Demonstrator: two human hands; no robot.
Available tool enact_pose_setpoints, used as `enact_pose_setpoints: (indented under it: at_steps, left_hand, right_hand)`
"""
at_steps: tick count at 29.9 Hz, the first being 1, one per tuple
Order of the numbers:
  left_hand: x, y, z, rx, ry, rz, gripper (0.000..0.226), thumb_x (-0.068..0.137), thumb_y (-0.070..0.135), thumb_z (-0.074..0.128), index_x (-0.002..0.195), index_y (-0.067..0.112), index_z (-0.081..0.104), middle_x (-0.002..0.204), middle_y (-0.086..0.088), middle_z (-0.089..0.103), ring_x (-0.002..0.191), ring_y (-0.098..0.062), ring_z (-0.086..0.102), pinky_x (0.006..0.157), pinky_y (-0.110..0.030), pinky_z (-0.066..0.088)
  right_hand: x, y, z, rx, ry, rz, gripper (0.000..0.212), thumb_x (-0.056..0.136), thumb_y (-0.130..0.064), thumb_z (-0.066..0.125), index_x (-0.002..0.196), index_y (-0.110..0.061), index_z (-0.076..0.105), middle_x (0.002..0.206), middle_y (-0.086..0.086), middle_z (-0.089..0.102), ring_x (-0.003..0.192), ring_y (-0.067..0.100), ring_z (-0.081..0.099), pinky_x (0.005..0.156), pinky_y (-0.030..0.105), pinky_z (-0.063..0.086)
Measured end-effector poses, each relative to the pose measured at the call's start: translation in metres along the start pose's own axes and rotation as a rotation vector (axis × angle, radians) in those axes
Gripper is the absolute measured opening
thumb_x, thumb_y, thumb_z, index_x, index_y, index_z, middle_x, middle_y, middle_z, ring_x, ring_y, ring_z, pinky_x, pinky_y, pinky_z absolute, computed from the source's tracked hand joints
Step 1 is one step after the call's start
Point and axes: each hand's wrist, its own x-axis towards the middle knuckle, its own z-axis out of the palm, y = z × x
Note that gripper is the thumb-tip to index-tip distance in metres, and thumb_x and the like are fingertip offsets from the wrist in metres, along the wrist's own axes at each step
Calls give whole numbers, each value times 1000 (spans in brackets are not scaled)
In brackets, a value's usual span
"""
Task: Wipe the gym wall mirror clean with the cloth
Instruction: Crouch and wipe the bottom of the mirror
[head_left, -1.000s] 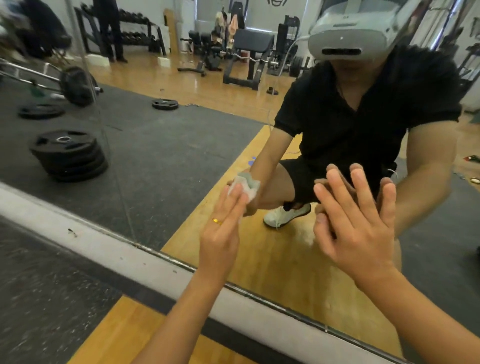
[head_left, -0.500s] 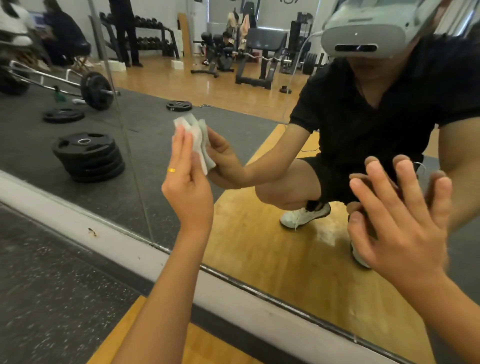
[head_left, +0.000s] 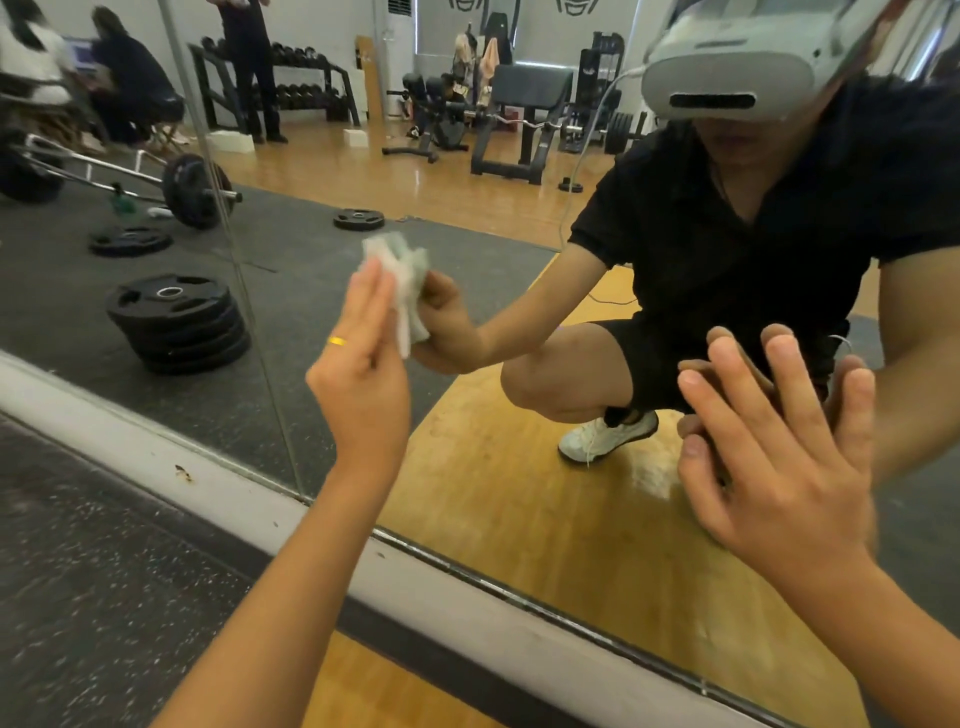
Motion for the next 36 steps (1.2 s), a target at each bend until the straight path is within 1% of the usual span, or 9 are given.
enact_pose_setpoints:
  at_steps: [2, 5, 9, 12, 16, 22, 28, 30, 36]
  left_hand:
    - [21, -13, -8, -53, 96, -131, 37, 101, 1, 59, 138, 4, 60, 146, -7, 57, 138, -15, 55, 111, -29, 47]
    - [65, -34, -19, -37, 175, -174, 39, 101, 5, 56, 139, 2, 60, 146, -8, 57, 135, -2, 54, 112, -23, 44]
    - [108, -53, -30, 7, 186, -105, 39, 101, 8, 55, 139, 2, 60, 146, -2, 55, 137, -8, 53, 114, -27, 43]
    - [71, -56, -28, -19, 166, -160, 40, 103, 11, 56, 142, 4, 58, 148, -3, 55, 138, -9, 53, 114, -30, 45]
    - [-3, -51, -26, -2, 124, -283, 39, 105, 10, 56, 144, 8, 57, 149, -4, 55, 139, -6, 51, 112, -22, 43]
    - [42, -62, -36, -56, 147, -332, 42, 102, 3, 57, 143, 12, 57, 147, 0, 57, 137, -3, 52, 113, -25, 43]
    - [-40, -43, -13, -106, 242, -542, 38, 104, 7, 58, 142, 14, 58, 151, 2, 55, 135, 1, 52, 108, -17, 45]
    - [-44, -46, -11, -103, 271, -593, 38, 104, 7, 58, 141, 13, 59, 149, 3, 57, 133, 2, 53, 109, -20, 46]
    - [-46, -53, -9, -55, 338, -612, 40, 106, 11, 55, 145, 12, 57, 149, 8, 56, 134, 3, 52, 109, -17, 45]
  right_hand:
    - [-1, 1, 1, 1, 2, -4, 56, 94, -19, 62, 149, -11, 54, 162, 10, 41, 153, 35, 30, 124, 58, 13]
    - [-1, 2, 2, -8, -2, -7, 57, 93, -19, 62, 149, -11, 54, 162, 10, 40, 153, 36, 31, 123, 59, 13]
    - [-2, 2, 4, -14, -4, -13, 58, 93, -20, 61, 150, -12, 53, 162, 10, 40, 152, 36, 32, 124, 59, 12]
    - [-2, 2, 4, -22, -4, -14, 58, 93, -20, 61, 150, -12, 53, 162, 10, 40, 153, 36, 32, 124, 58, 12]
    - [-1, 1, 3, -15, -7, -7, 58, 93, -20, 61, 150, -12, 53, 163, 9, 40, 153, 35, 32, 124, 59, 13]
    - [-2, 1, 6, -15, 12, -11, 61, 93, -19, 62, 152, -11, 50, 163, 10, 39, 152, 37, 32, 120, 61, 17]
    - [1, 2, 3, -8, 4, 1, 58, 93, -20, 61, 150, -11, 54, 163, 8, 39, 154, 34, 30, 122, 60, 16]
    - [1, 1, 2, -6, -9, 8, 58, 93, -21, 61, 150, -11, 53, 162, 9, 41, 154, 34, 30, 121, 61, 17]
    - [3, 2, 1, 10, -17, 4, 58, 94, -21, 61, 150, -11, 53, 160, 10, 43, 153, 34, 30, 122, 62, 16]
